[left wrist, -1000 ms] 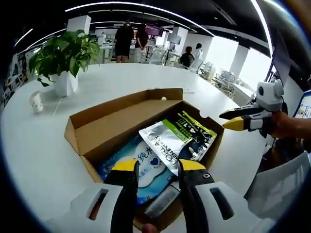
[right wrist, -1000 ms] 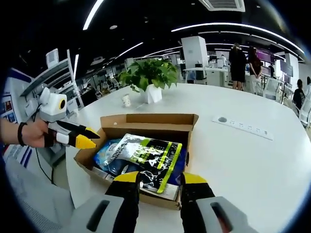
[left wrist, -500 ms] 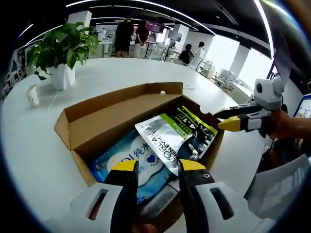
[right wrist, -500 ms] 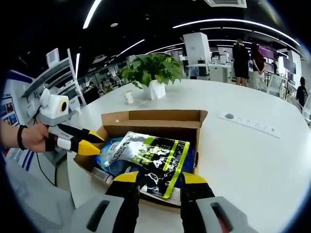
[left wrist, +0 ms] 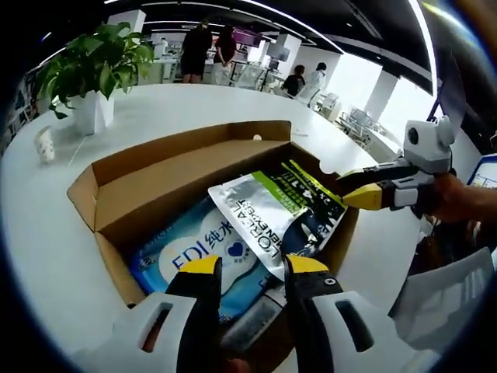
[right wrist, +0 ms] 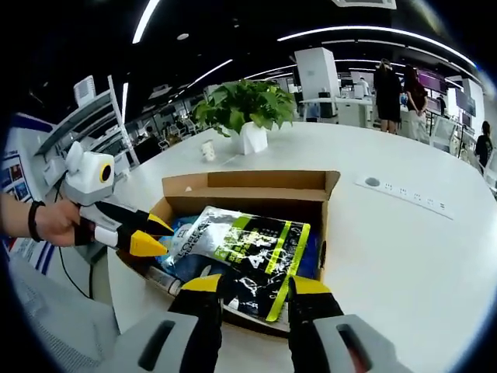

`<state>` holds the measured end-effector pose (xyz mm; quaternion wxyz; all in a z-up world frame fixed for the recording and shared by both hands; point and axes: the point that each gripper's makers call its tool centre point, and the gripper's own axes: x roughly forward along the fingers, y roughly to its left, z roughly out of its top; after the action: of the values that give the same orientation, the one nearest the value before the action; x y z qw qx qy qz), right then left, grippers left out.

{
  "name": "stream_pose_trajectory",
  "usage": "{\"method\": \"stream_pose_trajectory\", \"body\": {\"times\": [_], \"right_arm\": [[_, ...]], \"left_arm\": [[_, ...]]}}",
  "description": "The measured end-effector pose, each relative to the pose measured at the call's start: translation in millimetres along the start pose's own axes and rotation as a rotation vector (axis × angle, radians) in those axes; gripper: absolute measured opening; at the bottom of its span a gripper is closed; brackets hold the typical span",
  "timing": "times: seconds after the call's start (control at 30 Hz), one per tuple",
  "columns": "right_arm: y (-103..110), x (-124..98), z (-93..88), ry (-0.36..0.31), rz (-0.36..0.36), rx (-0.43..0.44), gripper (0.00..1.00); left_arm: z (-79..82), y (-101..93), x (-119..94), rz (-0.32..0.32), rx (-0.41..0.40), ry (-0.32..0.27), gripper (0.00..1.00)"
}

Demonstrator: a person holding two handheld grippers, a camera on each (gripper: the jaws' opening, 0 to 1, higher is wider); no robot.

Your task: Operate the shoe box by opening the lid, removing the specified soft item, and placing it in the target area until the item is outside and the box remains undamaged.

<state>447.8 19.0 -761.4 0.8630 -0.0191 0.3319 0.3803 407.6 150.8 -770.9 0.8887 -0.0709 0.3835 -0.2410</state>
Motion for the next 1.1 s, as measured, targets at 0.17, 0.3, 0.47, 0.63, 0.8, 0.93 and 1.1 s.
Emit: {"method": "stream_pose_trajectory", "body": {"times": [0.17, 0.3, 0.47, 0.63, 0.8, 0.93, 1.1], "right_arm": [[1.2, -0.7, -0.6, 0.004, 0.0, 0.01, 0.3], [6.5, -3.0, -0.5, 0.006, 0.0, 0.01, 0.3], [12.0, -3.2, -5.8, 0.024, -0.003, -0.001, 0.3], [12.2, -1.6, -7.2, 0.031, -0.008, -0.002, 0.3], [11.6, 0.3, -7.4, 0.034, -0.013, -0.001, 0.3], [11.0, 1.6, -8.6, 0.041, -0.014, -0.002, 0.3], [10.0, 3.2, -8.8, 0.046, -0.025, 0.002, 0.3]], "left_arm": [[-2.4, -7.5, 7.5, -0.04, -0.021, 0.013, 0.31], [-3.6, -11.1, 12.1, -0.062, -0.049, 0.018, 0.29], [-8.1, -17.6, 16.4, -0.079, -0.049, 0.035, 0.14], [-6.8, -14.5, 14.0, -0.06, -0.054, 0.012, 0.01], [-6.6, -11.6, 13.2, -0.05, -0.055, 0.008, 0.01], [-6.3, -10.3, 12.0, -0.044, -0.05, 0.007, 0.01], [-7.9, -8.0, 11.0, -0.036, -0.039, 0.013, 0.01]]}}
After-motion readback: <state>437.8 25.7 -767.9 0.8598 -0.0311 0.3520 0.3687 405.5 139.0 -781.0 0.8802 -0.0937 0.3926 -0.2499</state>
